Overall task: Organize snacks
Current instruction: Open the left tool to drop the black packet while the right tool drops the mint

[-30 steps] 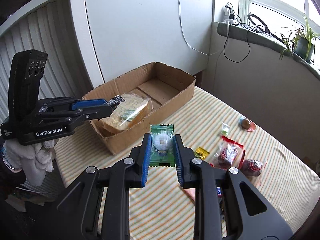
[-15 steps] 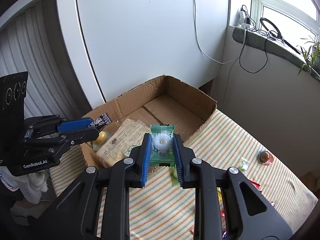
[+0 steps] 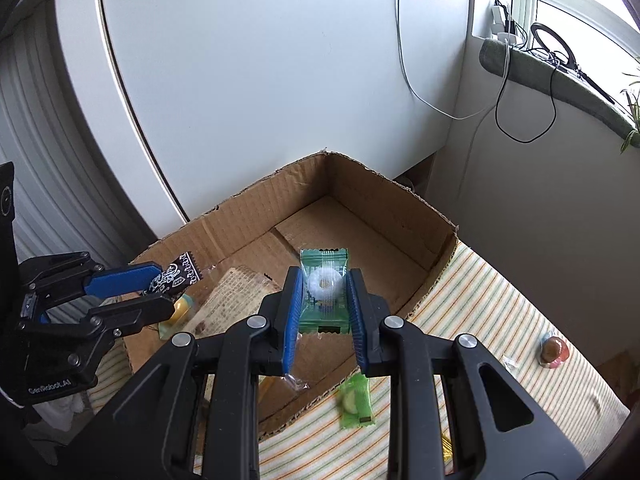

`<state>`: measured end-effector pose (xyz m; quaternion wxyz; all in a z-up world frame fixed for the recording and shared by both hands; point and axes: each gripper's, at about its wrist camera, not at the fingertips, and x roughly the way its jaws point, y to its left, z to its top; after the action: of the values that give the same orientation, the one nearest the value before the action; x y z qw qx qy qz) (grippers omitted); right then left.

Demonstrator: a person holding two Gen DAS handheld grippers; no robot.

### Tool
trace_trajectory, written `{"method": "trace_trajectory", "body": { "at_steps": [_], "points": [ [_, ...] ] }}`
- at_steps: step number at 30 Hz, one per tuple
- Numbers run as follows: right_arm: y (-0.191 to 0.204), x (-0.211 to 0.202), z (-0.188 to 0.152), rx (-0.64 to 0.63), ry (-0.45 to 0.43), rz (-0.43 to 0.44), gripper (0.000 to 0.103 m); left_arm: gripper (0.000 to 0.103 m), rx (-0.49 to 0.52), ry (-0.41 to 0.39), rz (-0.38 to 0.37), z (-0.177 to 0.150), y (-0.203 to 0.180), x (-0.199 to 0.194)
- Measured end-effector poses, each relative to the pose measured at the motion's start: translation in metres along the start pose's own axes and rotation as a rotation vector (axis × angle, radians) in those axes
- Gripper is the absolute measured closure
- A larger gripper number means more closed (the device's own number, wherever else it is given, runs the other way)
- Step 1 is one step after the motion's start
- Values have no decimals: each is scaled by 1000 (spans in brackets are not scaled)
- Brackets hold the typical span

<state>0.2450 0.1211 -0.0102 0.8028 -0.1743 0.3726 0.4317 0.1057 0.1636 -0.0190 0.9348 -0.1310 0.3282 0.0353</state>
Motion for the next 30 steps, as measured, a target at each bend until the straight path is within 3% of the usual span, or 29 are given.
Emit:
{"method": "trace_trajectory", "body": {
  "at_steps": [9, 10, 11, 13, 14, 16, 19, 30],
  "points": [
    [2, 15, 2, -11, 18, 5, 78, 78, 13, 8, 19, -1, 0, 2],
    [2, 15, 3, -12, 18, 2, 69, 78, 14, 9, 22, -1, 0, 3],
    [2, 15, 4, -12, 14, 2, 51, 78, 14, 10, 23, 0, -1, 3],
    [4, 10, 4, -14, -7, -8, 31, 78, 13, 9, 22, 0, -1, 3],
    [4, 8, 4, -15, -16, -15, 28, 78, 12, 9, 24, 0, -1, 3],
    [5, 6, 5, -15, -20, -24, 25, 59, 10, 9, 32, 0, -1, 3],
    [5, 2, 5, -17, -28, -37, 13, 56, 12, 2, 33, -1, -2, 0],
    [1, -16, 1, -6, -44, -58, 12, 56, 19, -8, 33, 0, -7, -7]
  ]
}}
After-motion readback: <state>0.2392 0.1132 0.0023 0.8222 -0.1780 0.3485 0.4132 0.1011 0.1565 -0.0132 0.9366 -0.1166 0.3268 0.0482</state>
